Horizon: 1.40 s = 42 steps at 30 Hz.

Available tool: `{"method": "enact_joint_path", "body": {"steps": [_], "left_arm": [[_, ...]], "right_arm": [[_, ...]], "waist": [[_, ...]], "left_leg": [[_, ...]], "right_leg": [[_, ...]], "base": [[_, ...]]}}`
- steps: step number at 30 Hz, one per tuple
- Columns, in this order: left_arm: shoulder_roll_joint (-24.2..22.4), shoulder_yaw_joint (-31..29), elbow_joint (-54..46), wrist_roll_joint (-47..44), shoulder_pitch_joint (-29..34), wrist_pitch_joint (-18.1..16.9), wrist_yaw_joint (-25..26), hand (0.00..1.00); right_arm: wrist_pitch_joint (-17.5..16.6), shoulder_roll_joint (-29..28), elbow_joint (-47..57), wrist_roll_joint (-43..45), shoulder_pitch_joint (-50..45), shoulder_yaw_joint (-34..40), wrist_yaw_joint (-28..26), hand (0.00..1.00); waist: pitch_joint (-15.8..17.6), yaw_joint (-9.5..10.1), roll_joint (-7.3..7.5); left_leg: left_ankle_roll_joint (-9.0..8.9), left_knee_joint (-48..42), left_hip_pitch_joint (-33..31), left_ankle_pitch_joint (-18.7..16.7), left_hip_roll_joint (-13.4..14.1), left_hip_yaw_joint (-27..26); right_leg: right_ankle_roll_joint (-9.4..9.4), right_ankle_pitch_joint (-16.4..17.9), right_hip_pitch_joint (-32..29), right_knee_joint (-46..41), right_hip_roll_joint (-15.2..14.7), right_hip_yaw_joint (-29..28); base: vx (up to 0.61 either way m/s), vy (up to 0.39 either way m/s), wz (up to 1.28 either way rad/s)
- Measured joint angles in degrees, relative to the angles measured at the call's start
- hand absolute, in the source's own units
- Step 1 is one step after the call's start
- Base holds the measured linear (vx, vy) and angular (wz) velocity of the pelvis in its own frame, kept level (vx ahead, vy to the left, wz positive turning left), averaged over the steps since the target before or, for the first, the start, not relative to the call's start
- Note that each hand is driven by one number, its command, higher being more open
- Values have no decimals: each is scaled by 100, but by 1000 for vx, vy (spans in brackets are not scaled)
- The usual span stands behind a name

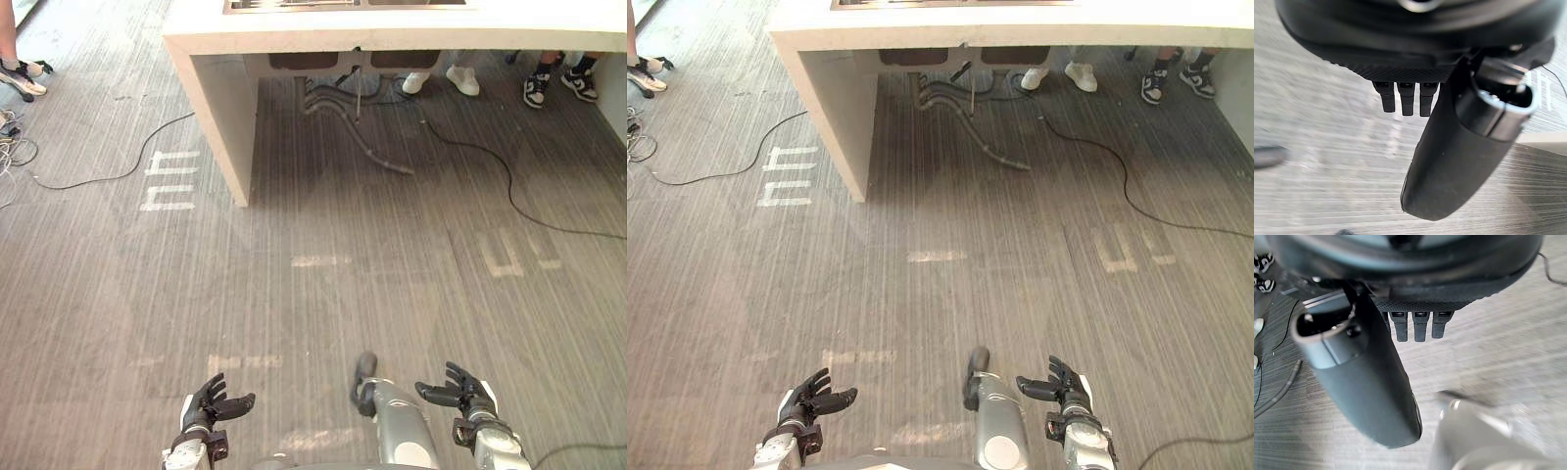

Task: Walk over to the sink, pick up the cup, carry it to the dishwasher, place the cup inside the dishwasher, then close the dishwasher door

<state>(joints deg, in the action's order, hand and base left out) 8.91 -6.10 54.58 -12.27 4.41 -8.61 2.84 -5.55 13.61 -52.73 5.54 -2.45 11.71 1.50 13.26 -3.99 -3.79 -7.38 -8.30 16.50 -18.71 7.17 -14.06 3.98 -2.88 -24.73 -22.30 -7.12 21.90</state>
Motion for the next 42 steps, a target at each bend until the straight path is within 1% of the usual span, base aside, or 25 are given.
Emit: {"method": "enact_joint_path", "body": {"steps": [2,3,5,7,9,11,13,14,16,17,18,19,21,22,24,26,28,30,31,33,35,38,39,40,42], "left_arm": [[-25,1,-16,-1,-31,-8,-11,90],[-108,1,-27,-7,-100,-9,-5,90],[-163,6,-79,-17,-75,-2,-21,90],[-161,6,-275,-25,-57,-2,-19,90],[-164,93,-594,-42,-92,-3,-18,90],[-179,112,-1131,-141,-107,-10,7,90],[-194,157,-1570,-184,-123,-18,93,90],[-263,158,-1857,-232,-96,-23,119,90],[-377,186,-2254,-232,19,-35,165,90],[-397,215,-2454,-232,108,-40,207,90],[-397,186,-2870,-230,313,-33,230,90],[-393,183,-3087,-227,391,-34,228,90],[-403,191,-3771,-226,548,-31,235,90],[-402,190,-3893,-226,564,-28,260,90],[-279,188,-4300,-152,570,-20,397,90],[-240,81,-5083,-102,717,-29,655,90],[-214,-46,-5785,-95,774,-161,804,90],[-227,-195,-6244,22,712,-385,901,90],[-239,-273,-6370,105,591,-467,997,90],[-283,-415,-6371,295,350,-493,1179,90],[-373,-428,-6418,599,314,-518,1382,90],[-460,-457,-6632,920,269,-506,1532,90],[-497,-435,-6646,1022,123,-500,1563,90],[-478,-374,-6691,1110,-14,-498,1563,90],[-422,-337,-6912,1341,-105,-500,1564,90]], "right_arm": [[-8,-22,26,4,45,0,20,90],[-20,-21,22,8,40,-2,0,90],[-17,-56,-31,152,-50,-98,23,90],[-46,-121,-22,278,-70,-121,62,90],[-100,-129,-12,426,-24,-93,124,90],[-137,-139,-17,453,28,-76,153,90],[-138,-187,-13,452,50,-48,165,90],[-138,-240,-16,452,58,99,171,90],[-138,-236,-21,451,-2,179,226,90],[-133,-244,-32,449,-25,171,240,90],[-133,-324,-13,438,-61,115,232,90],[-138,-361,-14,435,-79,116,233,90],[-134,-428,-44,428,-154,114,234,90],[-132,-431,-54,427,-138,104,233,90],[-129,-476,-65,368,-83,-20,196,90],[-113,-486,-70,325,-106,-249,122,90],[-141,-486,-34,318,-67,-371,85,90],[-156,-468,25,315,25,-370,76,90],[-164,-413,66,318,44,-369,71,90],[-159,-336,66,318,-35,-370,58,90],[-154,-252,63,318,-272,-368,42,90],[-143,-112,66,323,-422,-353,-18,90],[-150,-34,72,332,-448,-360,-50,90],[-151,-9,115,340,-491,-354,-45,90],[-237,4,324,364,-666,-312,-27,90]], "waist": [[-17,-10,-12],[-17,-2,-61],[1,4,-122],[65,52,3],[61,98,98],[104,195,163],[156,303,251],[186,326,295],[127,389,176],[107,474,146],[-33,510,239],[-68,498,319],[-116,564,559],[-119,560,549],[-94,512,609],[-87,442,586],[-104,438,516],[-60,418,412],[8,407,291],[3,295,180],[-44,246,93],[-98,264,-66],[-87,232,-149],[-73,260,-159],[-52,256,-118]], "left_leg": [[-113,-533,-180,61,143,59],[-246,-1914,-732,365,480,169],[-157,-4114,-1468,1049,1084,341],[27,-5354,-1990,784,1398,36],[107,-5430,-2594,603,1402,-266],[160,-4692,-3142,423,1252,-537],[212,-3113,-3331,402,752,-574],[218,-1858,-3343,641,368,-485],[190,-425,-3351,1164,103,-193],[335,-419,-3365,1579,86,-47],[709,-526,-3364,1941,-115,99],[765,-674,-3413,1928,-168,102],[939,-1255,-3449,1310,-347,-99],[954,-1313,-3402,1191,-353,-135],[1016,-1314,-3029,985,-481,-189],[974,-1054,-2238,697,-519,-214],[884,-671,-1797,642,-451,-238],[775,-422,-1523,589,-341,-241],[691,-324,-1334,539,-213,-221],[460,-316,-1097,453,-44,-141],[170,-550,-914,277,153,108],[55,-1777,-1196,424,553,426],[30,-2819,-1631,755,815,548],[30,-3801,-2004,710,999,547],[141,-4485,-2392,513,1026,444]], "right_leg": [[106,390,-30,-253,51,12],[170,680,231,-222,210,86],[198,803,1168,411,631,202],[230,909,1881,825,785,173],[220,949,2277,1165,805,120],[190,930,2648,1488,809,37],[91,983,3031,1717,689,-41],[-57,1071,3229,1804,583,-73],[-245,1188,3393,1941,621,-144],[-339,1289,3486,1963,642,-268],[-505,1477,3599,1925,507,-398],[-581,1601,3593,1841,402,-400],[-936,2094,3123,481,-112,-564],[-950,2094,2845,-203,-229,-647],[-1434,1780,1991,-2425,-731,-766],[-1077,1969,1526,-3434,-986,-540],[-689,2179,1112,-3020,-961,-125],[-607,2205,673,-2125,-826,95],[-566,2015,451,-1323,-681,80],[-640,867,364,423,-488,-168],[-548,107,483,313,-294,-487],[-375,994,595,-587,-262,-256],[-322,1102,993,-380,-150,-90],[-338,1095,1495,54,-3,-23],[-391,1062,2226,619,52,106]], "base": [[514,-289,-1],[518,-327,7],[598,-307,6],[531,-226,-2],[421,-145,-6],[413,-71,-14],[391,28,-17],[446,114,-14],[364,171,-27],[422,253,-52],[455,255,-40],[512,226,-18],[596,210,-21],[467,169,-27],[415,113,-1],[512,58,-4],[444,-11,-14],[436,-78,-1],[435,-141,20],[524,-222,46],[632,-340,45],[509,-299,30],[583,-334,44],[442,-235,32],[383,-141,20]]}}
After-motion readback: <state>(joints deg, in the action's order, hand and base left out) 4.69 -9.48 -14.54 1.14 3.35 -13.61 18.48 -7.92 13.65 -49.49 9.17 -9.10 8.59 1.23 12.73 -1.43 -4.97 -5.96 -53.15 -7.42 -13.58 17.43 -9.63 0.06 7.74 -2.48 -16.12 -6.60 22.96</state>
